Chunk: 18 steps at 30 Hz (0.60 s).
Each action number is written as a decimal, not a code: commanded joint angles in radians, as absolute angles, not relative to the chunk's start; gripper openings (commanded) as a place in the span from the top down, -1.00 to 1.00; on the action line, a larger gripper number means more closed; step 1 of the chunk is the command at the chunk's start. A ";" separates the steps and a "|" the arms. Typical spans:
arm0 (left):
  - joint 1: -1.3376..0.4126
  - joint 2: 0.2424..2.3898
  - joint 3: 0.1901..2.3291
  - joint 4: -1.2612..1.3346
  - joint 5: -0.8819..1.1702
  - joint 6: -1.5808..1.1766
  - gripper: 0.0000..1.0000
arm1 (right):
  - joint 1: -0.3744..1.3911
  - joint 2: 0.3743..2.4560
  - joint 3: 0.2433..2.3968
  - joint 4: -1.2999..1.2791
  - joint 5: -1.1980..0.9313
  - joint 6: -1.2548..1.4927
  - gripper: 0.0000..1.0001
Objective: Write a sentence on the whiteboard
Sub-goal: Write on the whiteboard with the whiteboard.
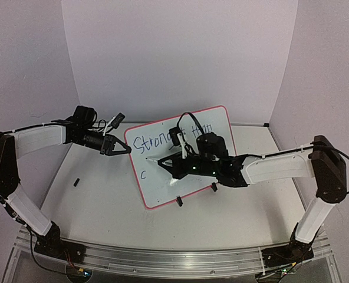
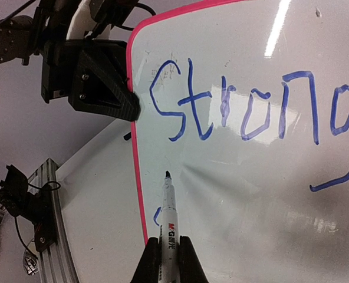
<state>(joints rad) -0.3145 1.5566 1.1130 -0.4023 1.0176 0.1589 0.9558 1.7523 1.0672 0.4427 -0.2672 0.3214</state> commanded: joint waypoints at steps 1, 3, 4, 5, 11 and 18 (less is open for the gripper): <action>-0.348 1.552 1.146 -0.402 0.968 0.224 1.00 | 0.955 1.775 1.112 0.430 -0.283 0.298 1.00; -0.348 1.552 1.146 -0.402 0.968 0.223 1.00 | 0.953 1.783 1.114 0.421 -0.280 0.300 1.00; -0.348 1.554 1.146 -0.402 0.968 0.224 1.00 | 0.953 1.786 1.114 0.420 -0.276 0.303 1.00; -0.348 1.554 1.146 -0.402 0.969 0.223 1.00 | 0.954 1.788 1.113 0.420 -0.273 0.304 1.00; -0.348 1.556 1.147 -0.402 0.970 0.223 1.00 | 0.951 1.797 1.108 0.403 -0.256 0.310 1.00; -0.348 1.554 1.146 -0.402 0.971 0.224 1.00 | 0.951 1.787 1.053 0.400 -0.276 0.326 1.00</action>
